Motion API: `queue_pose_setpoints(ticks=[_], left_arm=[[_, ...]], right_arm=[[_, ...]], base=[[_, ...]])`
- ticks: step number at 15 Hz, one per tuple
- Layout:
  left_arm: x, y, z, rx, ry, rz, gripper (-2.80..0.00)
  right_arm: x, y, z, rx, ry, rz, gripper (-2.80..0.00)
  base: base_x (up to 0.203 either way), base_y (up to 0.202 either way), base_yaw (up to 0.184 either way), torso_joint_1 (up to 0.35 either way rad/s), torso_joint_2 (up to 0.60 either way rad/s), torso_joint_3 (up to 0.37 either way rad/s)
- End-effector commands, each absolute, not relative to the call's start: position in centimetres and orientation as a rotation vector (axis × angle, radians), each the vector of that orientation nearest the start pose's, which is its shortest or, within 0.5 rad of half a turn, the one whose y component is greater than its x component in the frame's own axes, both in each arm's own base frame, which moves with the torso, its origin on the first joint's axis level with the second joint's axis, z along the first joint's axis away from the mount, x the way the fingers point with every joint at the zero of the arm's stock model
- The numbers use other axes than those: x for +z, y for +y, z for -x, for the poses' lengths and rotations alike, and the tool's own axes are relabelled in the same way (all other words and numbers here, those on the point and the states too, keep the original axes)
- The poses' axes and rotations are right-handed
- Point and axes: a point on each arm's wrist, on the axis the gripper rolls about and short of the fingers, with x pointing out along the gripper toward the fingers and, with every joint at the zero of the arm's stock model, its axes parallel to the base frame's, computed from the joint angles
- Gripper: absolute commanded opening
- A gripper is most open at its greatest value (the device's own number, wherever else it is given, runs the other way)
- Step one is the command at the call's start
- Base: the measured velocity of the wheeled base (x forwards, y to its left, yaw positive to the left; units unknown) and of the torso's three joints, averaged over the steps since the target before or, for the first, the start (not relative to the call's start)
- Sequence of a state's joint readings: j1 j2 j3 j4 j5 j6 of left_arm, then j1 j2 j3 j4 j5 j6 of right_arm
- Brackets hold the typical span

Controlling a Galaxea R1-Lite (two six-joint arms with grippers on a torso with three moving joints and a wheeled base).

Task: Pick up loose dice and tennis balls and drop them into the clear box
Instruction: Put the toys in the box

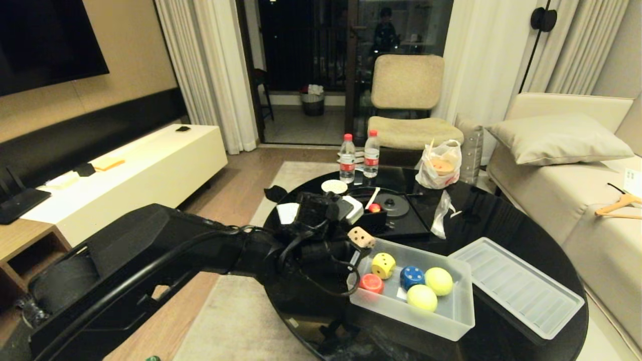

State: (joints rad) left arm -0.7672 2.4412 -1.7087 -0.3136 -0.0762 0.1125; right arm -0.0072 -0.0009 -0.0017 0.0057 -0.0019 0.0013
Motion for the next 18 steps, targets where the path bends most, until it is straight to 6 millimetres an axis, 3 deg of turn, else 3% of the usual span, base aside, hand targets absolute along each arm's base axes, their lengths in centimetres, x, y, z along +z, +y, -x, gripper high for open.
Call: queue_pose_setpoints(ticks=[1,6,14,18], left_arm=[[7.8,-36.8,-35.7,-0.881,0.359,-0.257,-2.80],[5.8,-39.9,-34.5,-0.914,0.350,-0.275,-2.80],[4.7,-41.2,-34.3,-0.931,0.402,-0.299,-2.80],[2.7,-42.1,-33.6,-0.938,0.425,-0.319,-2.80]], right_arm=[[7.5,0.0,2.3,-0.009,0.005,-0.002,-2.80],[7.5,0.0,2.3,-0.009,0.005,-0.002,-2.80],[7.5,0.0,2.3,-0.008,0.005,-0.002,-2.80],[7.5,0.0,2.3,-0.009,0.005,-0.002,-2.80]], base=[[0.000,0.000,0.000,0.000,0.00,0.000],[0.000,0.000,0.000,0.000,0.00,0.000],[0.000,0.000,0.000,0.000,0.00,0.000],[0.000,0.000,0.000,0.000,0.00,0.000]])
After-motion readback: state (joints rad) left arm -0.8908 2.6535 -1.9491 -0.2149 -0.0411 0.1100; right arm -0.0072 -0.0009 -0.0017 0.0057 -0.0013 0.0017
